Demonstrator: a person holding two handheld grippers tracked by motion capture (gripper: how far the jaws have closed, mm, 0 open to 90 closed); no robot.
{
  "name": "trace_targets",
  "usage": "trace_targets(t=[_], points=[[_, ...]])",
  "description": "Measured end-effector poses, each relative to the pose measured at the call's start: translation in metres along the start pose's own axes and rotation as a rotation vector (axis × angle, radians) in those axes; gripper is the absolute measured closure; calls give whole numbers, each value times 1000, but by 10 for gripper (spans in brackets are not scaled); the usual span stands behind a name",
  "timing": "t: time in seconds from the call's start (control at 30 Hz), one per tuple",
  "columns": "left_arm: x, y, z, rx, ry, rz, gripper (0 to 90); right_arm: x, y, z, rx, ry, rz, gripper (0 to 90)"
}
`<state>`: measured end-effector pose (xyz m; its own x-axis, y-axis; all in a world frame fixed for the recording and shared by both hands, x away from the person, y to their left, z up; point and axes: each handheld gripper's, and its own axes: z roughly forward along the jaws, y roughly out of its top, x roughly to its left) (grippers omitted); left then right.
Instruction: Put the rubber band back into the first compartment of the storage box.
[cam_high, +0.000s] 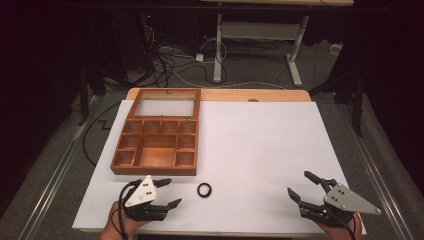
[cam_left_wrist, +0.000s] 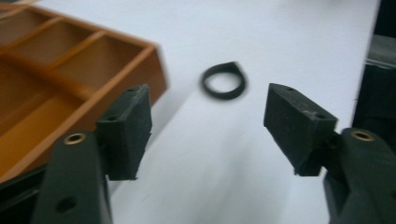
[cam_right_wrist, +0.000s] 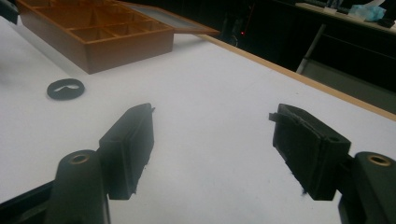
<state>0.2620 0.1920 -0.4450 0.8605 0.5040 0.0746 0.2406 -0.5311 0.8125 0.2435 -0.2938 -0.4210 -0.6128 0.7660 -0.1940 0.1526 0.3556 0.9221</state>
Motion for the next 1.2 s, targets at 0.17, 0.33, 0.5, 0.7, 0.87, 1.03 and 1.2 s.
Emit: trace_targets(t=[0.17,0.33,0.5,0.7,0.87,1.03,1.2], points=[[-10,16,29,37,-134,63,530,2,-3,6,31,30,-8,342],[-14,30,65,113,-164,99,538,6,-4,8,59,32,-45,345],[-12,35,84,179,-188,114,632,6,-5,7,60,22,-49,330],[-3,35,103,220,-192,74,712,9,-4,7,72,3,-89,344],[-1,40,113,208,-191,61,831,12,-5,9,87,0,-105,344],[-3,42,114,207,-179,71,844,13,-4,10,86,-4,-116,344],[-6,45,109,192,-172,106,844,12,-4,10,84,-18,-118,327]])
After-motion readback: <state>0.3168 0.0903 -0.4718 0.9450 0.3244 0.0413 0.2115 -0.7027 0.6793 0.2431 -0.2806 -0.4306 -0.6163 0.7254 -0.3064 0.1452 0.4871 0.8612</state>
